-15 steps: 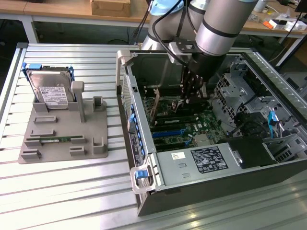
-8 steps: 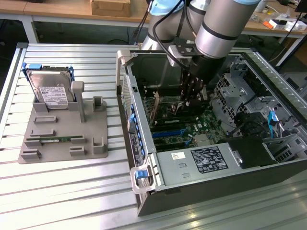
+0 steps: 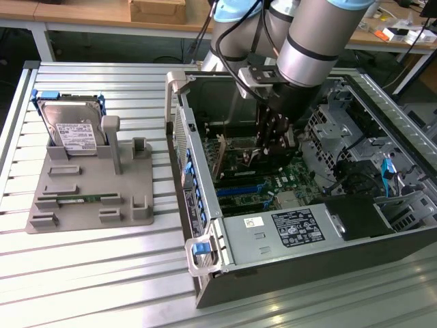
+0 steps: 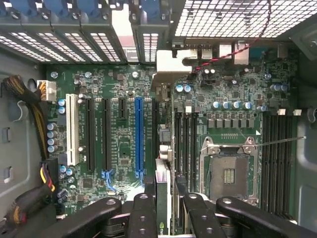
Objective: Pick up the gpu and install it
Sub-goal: 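Insert the gpu into the slot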
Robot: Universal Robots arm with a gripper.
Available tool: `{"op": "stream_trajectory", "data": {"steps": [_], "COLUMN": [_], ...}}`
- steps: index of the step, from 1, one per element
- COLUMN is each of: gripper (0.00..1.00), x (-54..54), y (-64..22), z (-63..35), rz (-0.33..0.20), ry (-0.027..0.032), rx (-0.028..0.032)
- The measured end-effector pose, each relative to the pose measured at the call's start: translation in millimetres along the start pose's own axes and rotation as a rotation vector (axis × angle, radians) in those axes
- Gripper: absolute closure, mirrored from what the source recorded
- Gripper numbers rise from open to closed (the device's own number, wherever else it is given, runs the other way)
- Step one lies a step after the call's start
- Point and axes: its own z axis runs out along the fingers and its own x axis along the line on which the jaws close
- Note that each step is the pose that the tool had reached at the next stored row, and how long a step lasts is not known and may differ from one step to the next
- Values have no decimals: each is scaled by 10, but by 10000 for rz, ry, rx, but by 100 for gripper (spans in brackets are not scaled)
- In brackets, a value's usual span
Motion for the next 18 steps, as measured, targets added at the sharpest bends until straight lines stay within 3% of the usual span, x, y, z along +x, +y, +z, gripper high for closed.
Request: {"op": "stream_trajectory", "data": {"steps": [8, 18], "gripper": [74, 74], "x": [66, 119], "y": [37, 162], "z": [18, 42], "rz": [144, 145], "ry": [-1, -2], "rx": [3, 3]}}
